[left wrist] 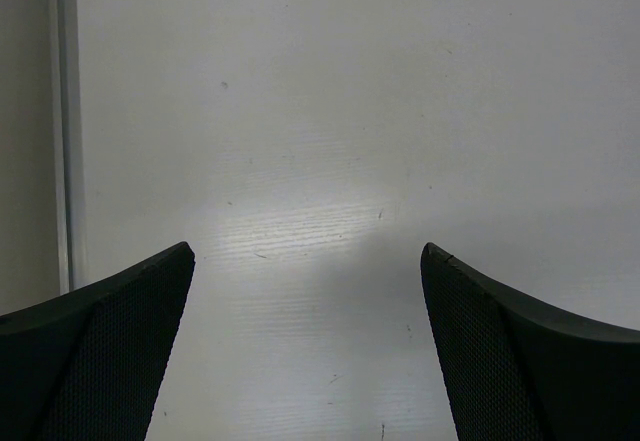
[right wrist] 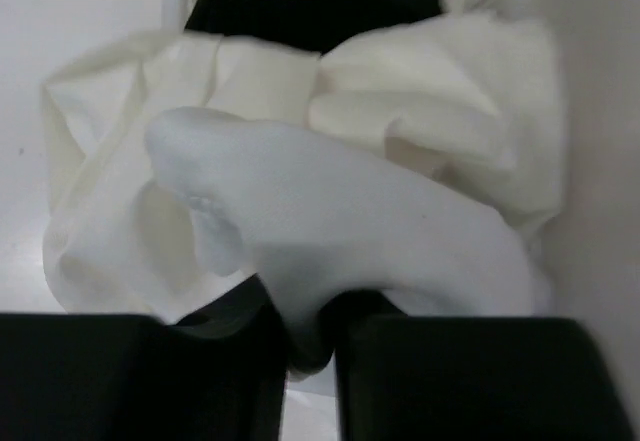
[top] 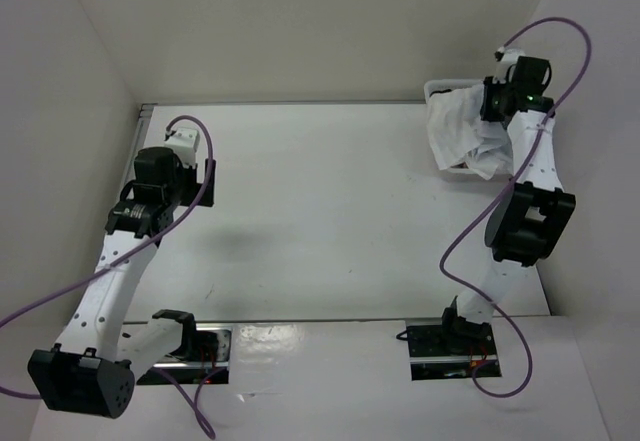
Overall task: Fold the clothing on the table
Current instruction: Grab the skirt from the pile
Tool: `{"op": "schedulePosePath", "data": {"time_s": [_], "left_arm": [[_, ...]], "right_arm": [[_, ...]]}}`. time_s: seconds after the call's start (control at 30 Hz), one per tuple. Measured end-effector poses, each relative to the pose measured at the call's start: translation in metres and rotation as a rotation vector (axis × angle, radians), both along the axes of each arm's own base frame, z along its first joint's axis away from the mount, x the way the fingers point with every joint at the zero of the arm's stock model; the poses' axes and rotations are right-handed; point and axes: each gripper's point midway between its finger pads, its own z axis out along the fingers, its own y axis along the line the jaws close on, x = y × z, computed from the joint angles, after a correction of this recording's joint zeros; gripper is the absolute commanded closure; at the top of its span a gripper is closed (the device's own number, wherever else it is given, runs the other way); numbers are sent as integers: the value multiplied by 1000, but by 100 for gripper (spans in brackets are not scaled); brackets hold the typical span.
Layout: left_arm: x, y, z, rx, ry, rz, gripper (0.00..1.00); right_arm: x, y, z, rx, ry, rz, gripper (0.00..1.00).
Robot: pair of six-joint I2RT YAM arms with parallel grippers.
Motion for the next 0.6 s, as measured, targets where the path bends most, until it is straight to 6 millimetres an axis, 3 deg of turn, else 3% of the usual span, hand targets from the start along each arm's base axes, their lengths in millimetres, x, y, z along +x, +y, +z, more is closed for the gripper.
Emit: {"op": "schedulePosePath", "data": {"time_s": [0.03, 0.17, 0.27, 0.33, 0.47, 0.6], "left_arm": [[1, 0, -1, 0, 4, 0, 0], [2, -2, -5, -6, 18, -11, 0], [2, -4, -5, -12, 17, -21, 0], [2, -5, -5, -14, 18, -25, 0], [2, -6, -5, -17, 18, -29, 0], [2, -7, -5, -19, 17, -31, 0]], "right_arm": [[-2, 8, -18, 5, 41, 15, 51], [-14, 36, -79, 6, 176, 79, 6], [-21, 46, -101, -2, 228, 111, 2], [-22, 44, -102, -11, 229, 112, 2], [-23, 31, -91, -21, 199, 88, 2], [-33, 3, -67, -41, 152, 24, 5]]}}
